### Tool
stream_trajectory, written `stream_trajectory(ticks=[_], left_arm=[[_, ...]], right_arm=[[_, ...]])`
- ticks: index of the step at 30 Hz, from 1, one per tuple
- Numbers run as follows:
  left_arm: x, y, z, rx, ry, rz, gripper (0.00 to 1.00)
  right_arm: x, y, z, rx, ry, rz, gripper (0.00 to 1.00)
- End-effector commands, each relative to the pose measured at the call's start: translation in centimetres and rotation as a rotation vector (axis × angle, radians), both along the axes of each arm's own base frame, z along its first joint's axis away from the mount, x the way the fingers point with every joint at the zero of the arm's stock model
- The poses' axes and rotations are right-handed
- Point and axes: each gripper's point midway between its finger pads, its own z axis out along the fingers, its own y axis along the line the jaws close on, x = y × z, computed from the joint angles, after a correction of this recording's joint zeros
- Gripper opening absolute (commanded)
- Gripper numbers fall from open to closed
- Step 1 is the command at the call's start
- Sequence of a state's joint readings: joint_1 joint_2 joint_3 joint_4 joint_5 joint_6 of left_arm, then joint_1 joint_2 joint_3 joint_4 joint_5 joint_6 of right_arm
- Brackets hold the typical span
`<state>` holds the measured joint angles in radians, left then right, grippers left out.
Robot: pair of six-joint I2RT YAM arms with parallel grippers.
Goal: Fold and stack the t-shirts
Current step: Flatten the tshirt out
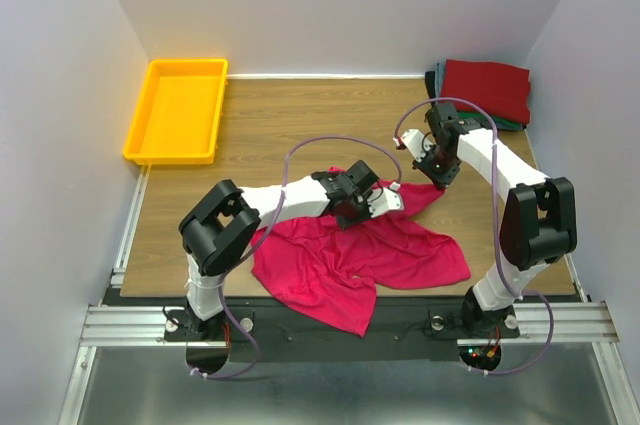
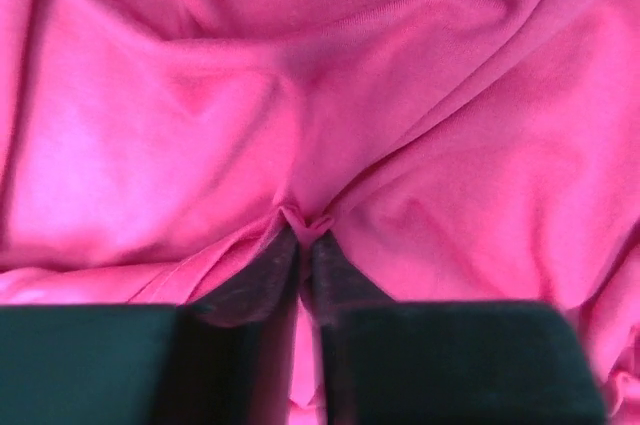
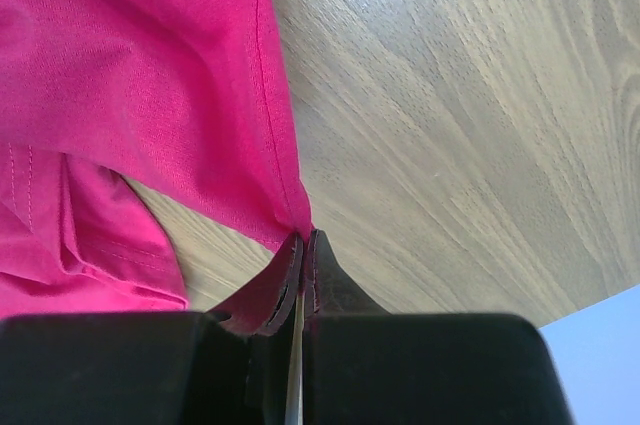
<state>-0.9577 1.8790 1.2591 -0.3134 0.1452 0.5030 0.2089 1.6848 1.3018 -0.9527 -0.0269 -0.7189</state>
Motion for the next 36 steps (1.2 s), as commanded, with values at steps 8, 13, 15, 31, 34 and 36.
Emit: stream_trajectory(ticks=[8,13,15,31,34,36], left_arm=[[6.0,6.8,16.4,-0.278,-0.074,0.187,0.01],[6.5,10.6,16.6,-0.279,-0.044,0.183,0.08],[5.4,10.2,15.1,-0.281,0.002,0.135,0.06],[2.0,10.1,7.2,-0.251,0.205,0.090,0.31],[2.2,10.0,7.5,-0.258,0.198,0.091,0.37],[2.4,10.2,7.9,-0.252,0.188,0.085,0.38]], right_arm=[[2.8,-2.4,3.5,-0.006,-0.112,-0.034,0.01],[4.0,-3.4,3.8,-0.002,-0.122,-0.054,0.01],[4.2,-3.2,3.7,0.009,-0.118,-0.057,0.01],[2.7,-3.3,4.0,0.011,-0.100,-0.057,0.01],[2.6,-3.3,4.2,0.011,-0.102,-0.057,0.01],[2.5,-3.3,4.2,0.011,-0.102,-0.057,0.01]])
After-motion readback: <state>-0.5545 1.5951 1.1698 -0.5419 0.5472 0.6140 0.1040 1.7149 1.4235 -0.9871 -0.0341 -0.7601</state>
